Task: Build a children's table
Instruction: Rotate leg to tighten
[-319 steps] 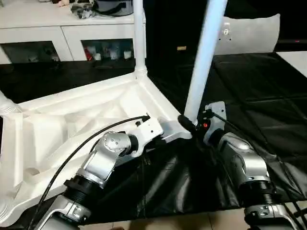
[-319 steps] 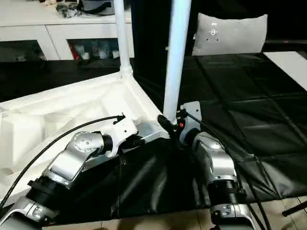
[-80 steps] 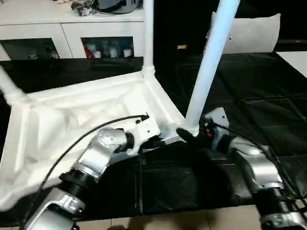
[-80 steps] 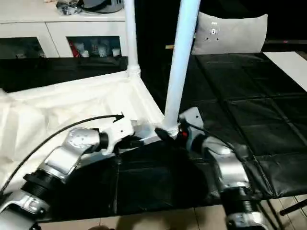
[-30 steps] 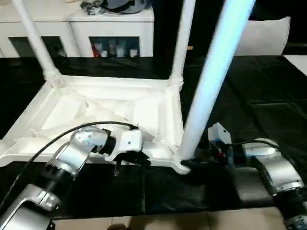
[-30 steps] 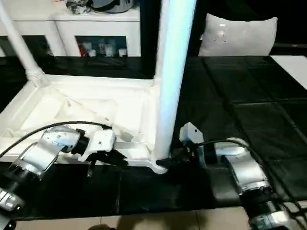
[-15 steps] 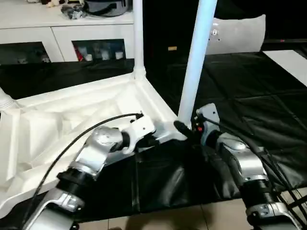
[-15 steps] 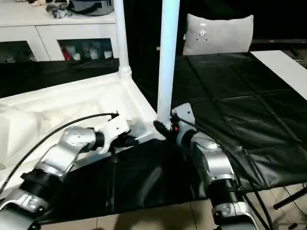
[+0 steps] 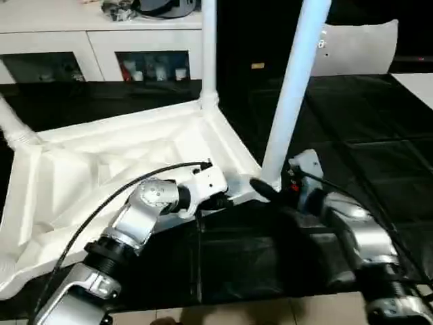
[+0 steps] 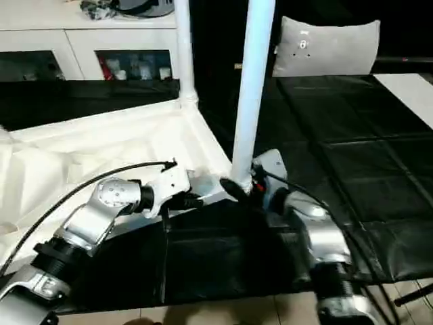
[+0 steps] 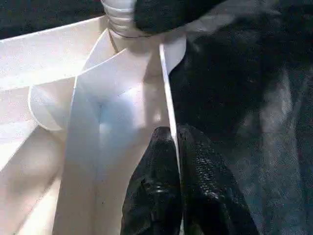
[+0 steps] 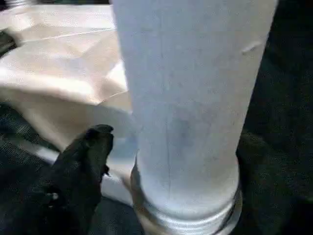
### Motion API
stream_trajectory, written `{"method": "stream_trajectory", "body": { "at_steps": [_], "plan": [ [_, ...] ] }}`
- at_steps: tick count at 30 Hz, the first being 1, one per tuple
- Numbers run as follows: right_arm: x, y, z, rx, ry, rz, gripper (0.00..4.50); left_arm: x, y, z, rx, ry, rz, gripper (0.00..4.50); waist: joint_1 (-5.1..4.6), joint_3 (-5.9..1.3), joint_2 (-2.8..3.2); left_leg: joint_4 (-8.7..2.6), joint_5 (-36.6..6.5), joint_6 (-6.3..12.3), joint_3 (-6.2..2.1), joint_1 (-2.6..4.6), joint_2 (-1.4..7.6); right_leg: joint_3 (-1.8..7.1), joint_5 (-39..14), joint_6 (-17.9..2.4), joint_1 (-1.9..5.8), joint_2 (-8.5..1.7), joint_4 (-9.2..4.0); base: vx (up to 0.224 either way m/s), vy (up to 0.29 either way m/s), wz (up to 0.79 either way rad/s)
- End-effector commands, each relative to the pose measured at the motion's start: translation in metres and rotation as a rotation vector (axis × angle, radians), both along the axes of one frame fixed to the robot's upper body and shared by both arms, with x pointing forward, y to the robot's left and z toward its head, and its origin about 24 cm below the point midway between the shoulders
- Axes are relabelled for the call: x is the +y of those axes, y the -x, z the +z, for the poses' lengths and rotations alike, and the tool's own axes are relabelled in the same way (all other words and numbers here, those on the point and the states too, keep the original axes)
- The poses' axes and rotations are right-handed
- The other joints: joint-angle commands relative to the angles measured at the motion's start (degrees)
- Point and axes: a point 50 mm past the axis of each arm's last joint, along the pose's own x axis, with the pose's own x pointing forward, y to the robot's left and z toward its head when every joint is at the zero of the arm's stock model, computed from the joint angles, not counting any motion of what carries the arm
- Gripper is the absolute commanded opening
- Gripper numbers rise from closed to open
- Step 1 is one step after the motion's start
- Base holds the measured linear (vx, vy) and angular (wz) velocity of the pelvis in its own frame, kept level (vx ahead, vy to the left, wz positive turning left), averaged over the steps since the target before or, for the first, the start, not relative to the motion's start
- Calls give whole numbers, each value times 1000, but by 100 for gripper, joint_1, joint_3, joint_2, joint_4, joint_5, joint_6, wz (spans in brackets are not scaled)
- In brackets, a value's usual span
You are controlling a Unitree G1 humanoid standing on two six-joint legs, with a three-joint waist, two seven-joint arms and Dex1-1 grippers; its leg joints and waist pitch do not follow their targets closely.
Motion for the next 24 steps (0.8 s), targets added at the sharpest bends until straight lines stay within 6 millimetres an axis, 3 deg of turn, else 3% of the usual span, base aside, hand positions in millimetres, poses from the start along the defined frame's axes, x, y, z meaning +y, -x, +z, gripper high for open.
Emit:
{"method": "stream_trajectory", "body": {
  "at_steps": [1,4,5,7,19,24],
  "plan": [
    [4,4,11,-45,-17,119,444,-4,4,1,-4,-39,-119,0,8,-309,-15,-359,-1014,351,-93,3,284,310,-1190,-1097,282,-499,-488,0,0,0],
    [-4,6,16,-65,4,172,444,2,4,0,0,-63,-152,0,46,-307,-22,-362,-1118,331,-87,17,296,315,-1417,-1024,271,-501,-509,0,0,0],
    [-7,8,18,-68,16,211,444,5,7,0,12,-68,-190,0,54,-305,-1,-364,-1115,321,-85,21,293,318,-1390,-1026,263,-496,-512,0,0,0],
    [-14,13,22,-64,60,315,444,14,13,0,39,-105,-296,0,87,-321,-14,-358,-1013,353,-86,16,303,316,-1155,-1087,277,-487,-470,0,0,0],
    [-18,29,20,-2,138,594,444,26,22,0,79,-189,-481,0,131,-318,-45,-343,-1005,396,-71,9,316,307,-1233,-1177,277,-503,-450,0,0,0],
    [-16,31,19,26,109,635,408,26,23,1,84,-185,-507,0,162,-324,-39,-343,-952,398,-74,17,326,305,-1193,-1184,269,-499,-442,0,0,0]
  ]
}}
